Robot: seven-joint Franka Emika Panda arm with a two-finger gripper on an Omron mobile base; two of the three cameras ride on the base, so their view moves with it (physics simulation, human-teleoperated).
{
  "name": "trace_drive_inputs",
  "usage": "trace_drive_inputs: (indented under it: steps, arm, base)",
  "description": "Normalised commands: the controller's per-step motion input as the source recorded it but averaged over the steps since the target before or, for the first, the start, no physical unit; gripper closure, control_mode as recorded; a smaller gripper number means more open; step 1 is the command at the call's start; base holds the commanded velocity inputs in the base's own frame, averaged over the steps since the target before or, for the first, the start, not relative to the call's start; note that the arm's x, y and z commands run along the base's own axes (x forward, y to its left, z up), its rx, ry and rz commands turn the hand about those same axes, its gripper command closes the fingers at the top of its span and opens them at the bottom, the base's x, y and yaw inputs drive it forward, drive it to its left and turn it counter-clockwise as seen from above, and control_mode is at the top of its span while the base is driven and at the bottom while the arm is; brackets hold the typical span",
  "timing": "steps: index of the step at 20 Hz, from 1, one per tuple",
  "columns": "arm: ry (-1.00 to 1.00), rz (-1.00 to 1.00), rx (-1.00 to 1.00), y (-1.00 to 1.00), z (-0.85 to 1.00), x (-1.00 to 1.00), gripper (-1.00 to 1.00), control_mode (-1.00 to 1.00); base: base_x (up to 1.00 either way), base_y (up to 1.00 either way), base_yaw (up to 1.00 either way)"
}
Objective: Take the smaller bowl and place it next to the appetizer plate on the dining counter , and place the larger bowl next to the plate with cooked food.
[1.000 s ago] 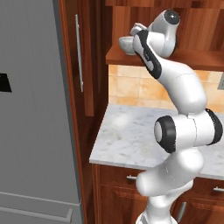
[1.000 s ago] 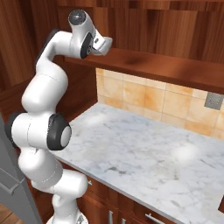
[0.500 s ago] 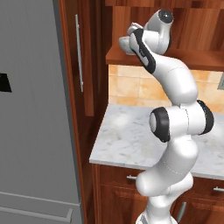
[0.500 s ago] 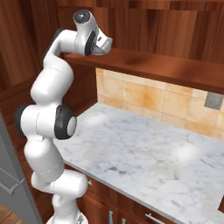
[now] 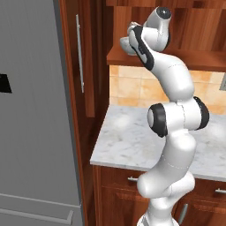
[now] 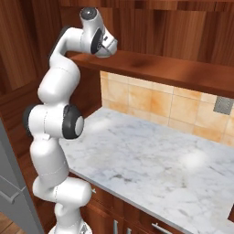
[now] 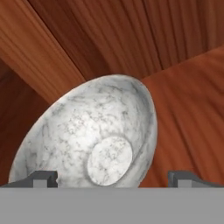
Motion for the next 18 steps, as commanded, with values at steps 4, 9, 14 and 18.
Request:
trace_drive_inputs:
  steps: [4,9,14,18]
  arm:
    - [0.04,0.00,0.00,0.00,-0.19,0.09,-1.00,-1.00]
    - [0.02,0.00,0.00,0.00,-0.30,0.10,-1.00,-1.00]
    - [0.06,0.00,0.00,0.00,-0.31,0.05,-1.00,-1.00]
    - [0.08,-0.02,0.00,0.00,-0.24,0.16,1.00,-1.00]
  base:
    - [0.00,0.00,0.00]
    - [0.00,0.00,0.00]
    - [0.00,0.00,0.00]
    - [0.00,0.00,0.00]
